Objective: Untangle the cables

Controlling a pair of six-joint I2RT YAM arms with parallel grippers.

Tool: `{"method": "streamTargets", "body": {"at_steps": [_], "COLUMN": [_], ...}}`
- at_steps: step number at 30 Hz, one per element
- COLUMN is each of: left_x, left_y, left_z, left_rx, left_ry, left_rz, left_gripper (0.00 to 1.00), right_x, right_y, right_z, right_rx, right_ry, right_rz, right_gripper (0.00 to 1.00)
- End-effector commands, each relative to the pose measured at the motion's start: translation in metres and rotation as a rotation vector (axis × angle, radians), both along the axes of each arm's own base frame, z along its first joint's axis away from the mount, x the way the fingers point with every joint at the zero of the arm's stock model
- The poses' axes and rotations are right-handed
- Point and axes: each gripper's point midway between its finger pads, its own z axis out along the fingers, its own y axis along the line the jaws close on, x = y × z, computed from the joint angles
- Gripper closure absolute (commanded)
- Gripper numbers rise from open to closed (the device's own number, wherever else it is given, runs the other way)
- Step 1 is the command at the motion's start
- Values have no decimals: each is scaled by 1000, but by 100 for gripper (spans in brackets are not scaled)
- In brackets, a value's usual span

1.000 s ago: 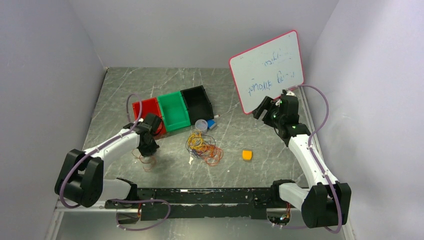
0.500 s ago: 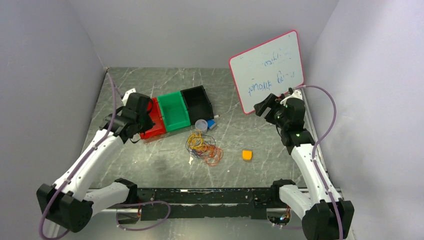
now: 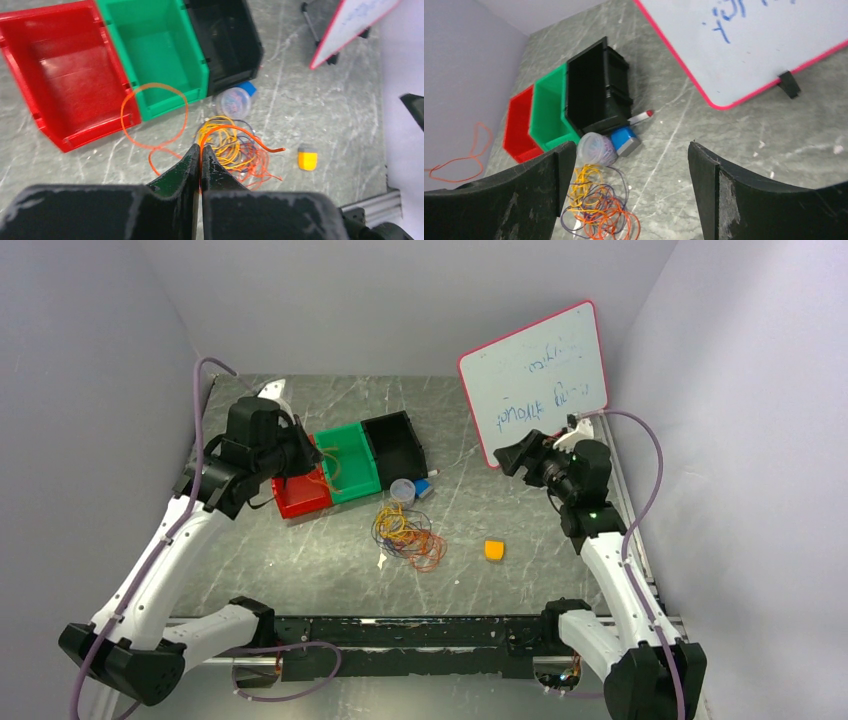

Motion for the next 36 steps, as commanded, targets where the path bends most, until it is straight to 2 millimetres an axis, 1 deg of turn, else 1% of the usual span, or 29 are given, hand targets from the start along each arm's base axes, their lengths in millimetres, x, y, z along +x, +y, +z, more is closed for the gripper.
{"method": "streamTargets", "body": {"at_steps": [1, 3, 6, 7, 9, 12, 14, 18, 22, 24, 27, 29, 33, 36], "left_x": [4, 5, 4, 3, 2, -1, -3, -13, -20, -22, -24, -24, -25, -25], "left_y": [-42, -56, -77, -82, -91, -101, -107, -121, -132, -136, -141, -145, -151, -154], "left_z": [42, 54, 66, 67, 68, 67, 67, 64, 60, 57, 52, 50, 51, 53], "left_rx": [-126, -180, -250, -264, -284, -291, -294, -316, -328, -326, -324, -324, -327, -322], "left_ry": [-110, -131, -156, -162, -169, -178, -187, -193, -191, -182, -171, -167, -168, -168], "left_rz": [-205, -265, -371, -401, -451, -507, -542, -615, -654, -666, -680, -688, -711, -722], "left_gripper": [93, 93, 93, 93, 93, 93, 93, 93, 93, 93, 93, 93, 93, 93], "right_x": [-8, -7, -5, -4, -3, -3, 2, 10, 10, 10, -4, -9, -11, -12], "right_y": [26, 32, 50, 60, 82, 110, 124, 145, 170, 179, 202, 211, 224, 232], "right_z": [28, 32, 39, 44, 44, 43, 39, 33, 26, 25, 26, 26, 18, 14], "right_rx": [8, 0, -33, -39, -39, 35, 102, 217, 261, 284, 316, 338, 352, 361], "right_ry": [-130, -136, -140, -144, -128, -104, -70, -18, 23, 28, 32, 37, 65, 79], "right_rz": [177, 202, 220, 227, 251, 279, 275, 283, 352, 393, 494, 535, 569, 589], "right_gripper": [14, 14, 14, 14, 14, 15, 16, 18, 19, 19, 19, 19, 20, 24]}}
